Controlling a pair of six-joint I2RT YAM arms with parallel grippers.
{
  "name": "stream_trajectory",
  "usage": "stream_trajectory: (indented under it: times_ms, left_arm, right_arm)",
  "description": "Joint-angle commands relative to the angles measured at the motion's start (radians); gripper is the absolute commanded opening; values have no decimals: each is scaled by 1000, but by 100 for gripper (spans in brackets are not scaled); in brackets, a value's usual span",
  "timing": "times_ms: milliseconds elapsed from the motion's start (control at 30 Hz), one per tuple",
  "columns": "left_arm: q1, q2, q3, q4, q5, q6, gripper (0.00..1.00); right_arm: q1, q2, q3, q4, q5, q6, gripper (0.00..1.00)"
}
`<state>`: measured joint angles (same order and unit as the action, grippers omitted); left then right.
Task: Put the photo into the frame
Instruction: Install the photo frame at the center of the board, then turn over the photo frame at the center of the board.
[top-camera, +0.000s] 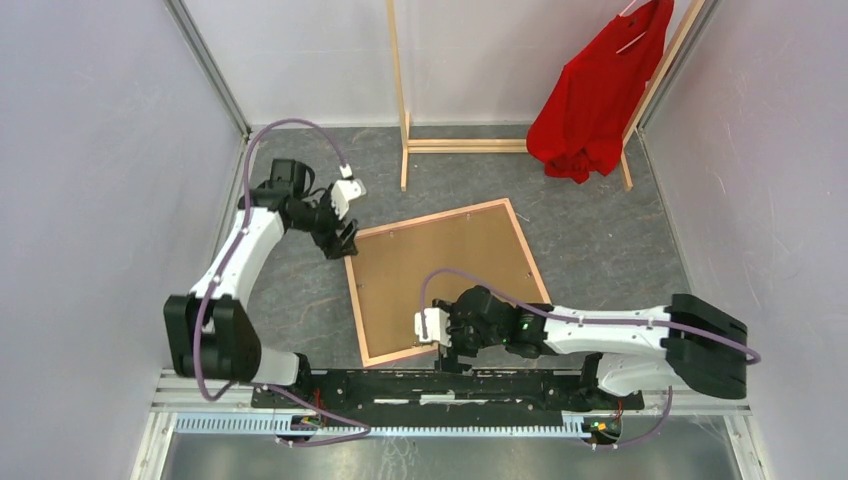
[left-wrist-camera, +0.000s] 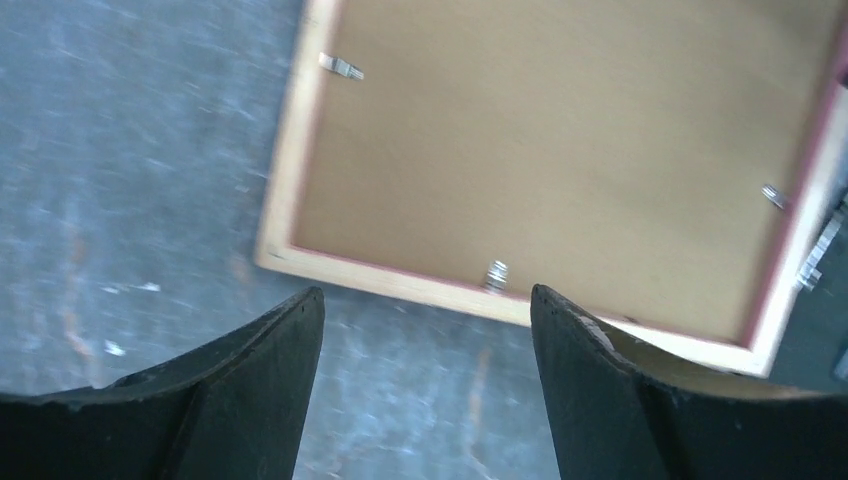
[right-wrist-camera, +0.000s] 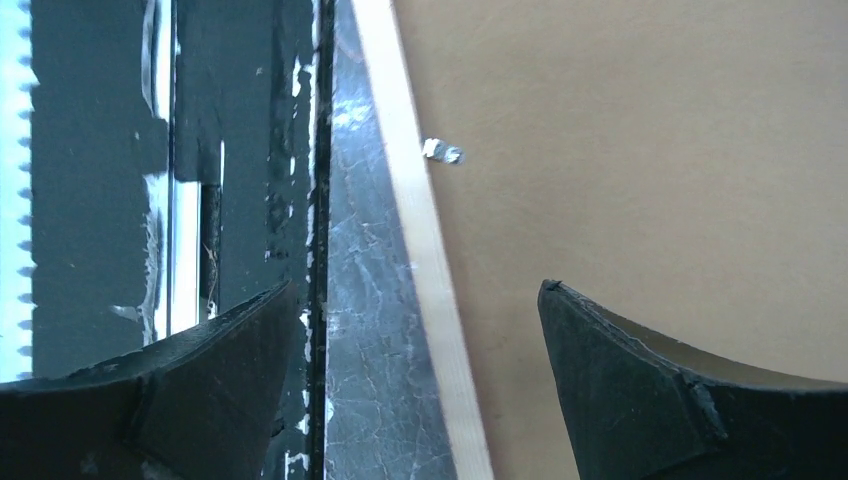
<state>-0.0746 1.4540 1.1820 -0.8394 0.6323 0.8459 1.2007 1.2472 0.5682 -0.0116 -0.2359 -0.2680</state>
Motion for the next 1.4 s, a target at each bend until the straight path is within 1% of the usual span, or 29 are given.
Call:
stream_trajectory:
  times_ms: [0, 100, 167, 233, 300, 367, 433, 500, 600, 700, 867, 933, 1000, 1033, 1100, 1233, 1367]
  left_arm:
    - [1, -147, -125, -106, 57, 76, 82]
    - [0, -231, -157, -166, 30, 104, 83]
    - [1, -260, -165, -204, 21, 121, 83]
    - [1, -284, -176, -232, 22, 138, 83]
    - [1, -307, -191, -255, 28, 164, 83]
    - [0, -337, -219, -257, 30, 185, 83]
    - [1, -370, -261, -257, 30, 220, 84]
    - [0, -407, -304, -254, 22, 275, 85]
    - [0, -465, -352, -243, 14, 314, 86]
    - [1, -504, -373, -244, 8, 338, 87]
    - [1, -542, -375, -243, 8, 334, 87]
    - [1, -561, -370, -243, 16, 324, 88]
    - [1, -582, -372, -243, 27, 323, 88]
    - [1, -594, -373, -243, 31, 326, 88]
    - [0, -616, -374, -261, 44, 354, 90]
    - [0, -656, -381, -323, 86, 452, 94]
    - [1, -729, -390, -366, 114, 589, 99]
  right_arm:
    - [59, 80, 33, 42, 84, -97, 96]
    - [74, 121, 33, 53, 107, -115, 91]
    - [76, 143, 33, 56, 126, -122, 86]
    - [76, 148, 25, 71, 146, -125, 84]
    - [77, 147, 19, 89, 154, -125, 80]
    - [76, 152, 18, 99, 161, -123, 77]
    - [76, 162, 18, 107, 175, -123, 71]
    - [75, 172, 21, 113, 184, -126, 68]
    - [76, 183, 30, 114, 174, -130, 64]
    - [75, 205, 43, 104, 153, -135, 56]
    - [72, 267, 88, 76, 134, -128, 35]
    - [71, 276, 106, 79, 148, -119, 22]
    - [69, 282, 134, 78, 167, -112, 4]
    - [65, 282, 155, 75, 181, -105, 0]
    - [48, 280, 203, 70, 195, -78, 0]
    - [-9, 264, 306, 63, 152, -4, 0]
    - [-71, 264, 429, 24, 55, 61, 0]
